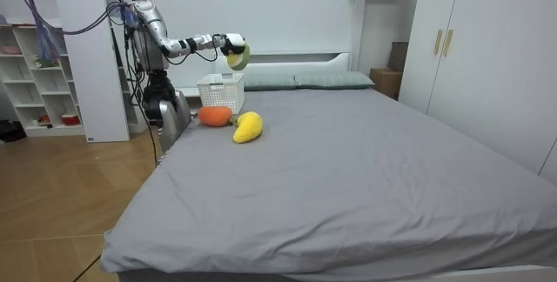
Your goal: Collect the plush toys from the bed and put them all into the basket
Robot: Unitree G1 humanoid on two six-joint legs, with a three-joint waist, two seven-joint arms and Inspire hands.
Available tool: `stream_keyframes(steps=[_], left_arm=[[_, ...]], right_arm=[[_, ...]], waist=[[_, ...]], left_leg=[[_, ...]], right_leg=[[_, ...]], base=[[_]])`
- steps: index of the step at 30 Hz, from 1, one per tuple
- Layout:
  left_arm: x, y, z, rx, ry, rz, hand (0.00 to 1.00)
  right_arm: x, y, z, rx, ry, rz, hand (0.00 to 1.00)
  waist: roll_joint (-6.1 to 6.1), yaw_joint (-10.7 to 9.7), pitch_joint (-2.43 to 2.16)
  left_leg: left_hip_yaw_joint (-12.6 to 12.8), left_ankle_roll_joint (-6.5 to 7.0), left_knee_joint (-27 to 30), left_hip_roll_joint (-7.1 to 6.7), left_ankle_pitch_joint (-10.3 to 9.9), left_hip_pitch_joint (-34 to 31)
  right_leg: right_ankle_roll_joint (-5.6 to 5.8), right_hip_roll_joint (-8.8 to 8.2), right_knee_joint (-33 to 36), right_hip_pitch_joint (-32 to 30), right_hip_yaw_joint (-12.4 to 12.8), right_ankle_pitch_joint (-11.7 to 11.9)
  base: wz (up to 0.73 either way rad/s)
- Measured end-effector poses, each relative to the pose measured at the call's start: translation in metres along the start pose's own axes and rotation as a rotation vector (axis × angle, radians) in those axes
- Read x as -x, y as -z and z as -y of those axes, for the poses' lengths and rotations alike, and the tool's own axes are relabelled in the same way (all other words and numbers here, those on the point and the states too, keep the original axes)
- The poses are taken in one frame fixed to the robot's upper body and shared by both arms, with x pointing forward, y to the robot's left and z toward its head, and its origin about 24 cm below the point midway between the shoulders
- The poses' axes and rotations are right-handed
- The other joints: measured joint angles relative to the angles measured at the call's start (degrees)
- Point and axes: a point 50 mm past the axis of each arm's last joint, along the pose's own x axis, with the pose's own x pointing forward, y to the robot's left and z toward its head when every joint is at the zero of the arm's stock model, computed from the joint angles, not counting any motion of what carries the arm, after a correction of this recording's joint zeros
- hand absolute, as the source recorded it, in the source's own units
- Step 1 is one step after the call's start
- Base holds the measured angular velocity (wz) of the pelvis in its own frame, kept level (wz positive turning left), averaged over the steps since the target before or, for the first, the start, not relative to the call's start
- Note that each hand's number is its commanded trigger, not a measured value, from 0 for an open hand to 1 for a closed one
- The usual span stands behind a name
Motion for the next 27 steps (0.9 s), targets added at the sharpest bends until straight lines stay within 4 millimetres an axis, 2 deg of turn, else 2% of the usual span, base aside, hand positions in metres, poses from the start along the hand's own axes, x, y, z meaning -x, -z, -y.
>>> stream_keyframes(steps=[4,8,9,10,11,12,15,18,21,27], left_arm=[[0.000,-0.002,-0.001,0.038,0.001,0.001,0.00],[-0.001,-0.005,-0.004,0.074,-0.007,0.007,0.00],[-0.001,-0.006,-0.006,0.076,-0.012,0.007,0.00],[-0.001,-0.006,-0.008,0.083,-0.014,0.008,0.00],[-0.002,-0.007,-0.007,0.085,-0.013,0.010,0.00],[-0.002,-0.011,-0.006,0.087,-0.008,0.014,0.00],[-0.002,-0.016,-0.003,0.093,0.004,0.026,0.00],[-0.003,-0.019,-0.006,0.102,-0.002,0.034,0.00],[-0.003,-0.018,-0.006,0.100,0.008,0.021,0.00],[-0.003,-0.017,-0.007,0.113,0.007,0.016,0.00]], right_arm=[[-0.003,-0.007,-0.017,0.021,-0.076,0.023,1.00],[-0.006,-0.016,-0.036,0.042,-0.151,0.058,1.00],[-0.006,-0.019,-0.042,0.039,-0.169,0.065,0.92],[-0.007,-0.022,-0.047,0.042,-0.183,0.072,0.81],[-0.007,-0.024,-0.049,0.046,-0.189,0.074,0.17],[-0.008,-0.024,-0.052,0.060,-0.198,0.073,0.02],[-0.013,-0.018,-0.059,0.071,-0.214,0.030,0.00],[-0.015,-0.008,-0.061,0.106,-0.221,-0.014,0.00],[-0.015,0.000,-0.065,0.114,-0.241,-0.047,0.00],[-0.014,0.009,-0.066,0.144,-0.249,-0.090,0.00]], waist=[[0.09,2.7,0.06],[0.37,3.7,0.26],[0.36,4.4,0.26],[0.34,4.6,0.24],[0.31,4.7,0.22],[0.30,4.9,0.23],[0.19,6.6,0.20],[-0.84,7.8,0.20],[-1.55,8.1,0.34],[-1.52,8.3,0.37]], left_leg=[[-1.5,0.11,0.0,-0.50,0.4,-0.6],[-2.8,0.12,0.0,-0.85,0.8,-0.9],[-2.9,0.08,0.0,-0.85,0.8,-1.0],[-3.3,0.05,0.0,-0.95,0.9,-1.2],[-3.7,0.05,0.1,-1.05,1.0,-1.4],[-4.6,0.04,0.6,-1.36,1.1,-2.0],[-5.4,0.12,0.9,-1.82,1.6,-2.6],[-6.4,0.16,0.8,-2.13,1.9,-2.9],[-7.2,0.22,0.9,-2.49,2.2,-3.4],[-7.5,0.38,1.3,-2.80,2.3,-3.6]], right_leg=[[0.04,-0.34,-0.1,0.0,-1.5,0.0],[0.05,-0.56,0.0,0.2,-2.3,0.0],[0.06,-0.55,0.1,0.2,-2.2,0.0],[0.07,-0.61,0.1,0.2,-2.4,0.0],[0.08,-0.66,0.1,0.1,-2.6,0.0],[0.21,-0.85,0.2,0.0,-3.4,-0.1],[0.28,-1.17,0.2,-0.1,-4.3,-0.2],[0.29,-1.38,0.2,-0.1,-5.5,-0.2],[0.36,-1.58,0.2,-0.1,-6.2,-0.2],[0.54,-1.82,0.2,0.0,-6.8,-0.1]], base=[[0.18],[0.19],[0.10],[0.14],[0.32],[0.34],[0.20],[0.17],[0.16],[0.03]])
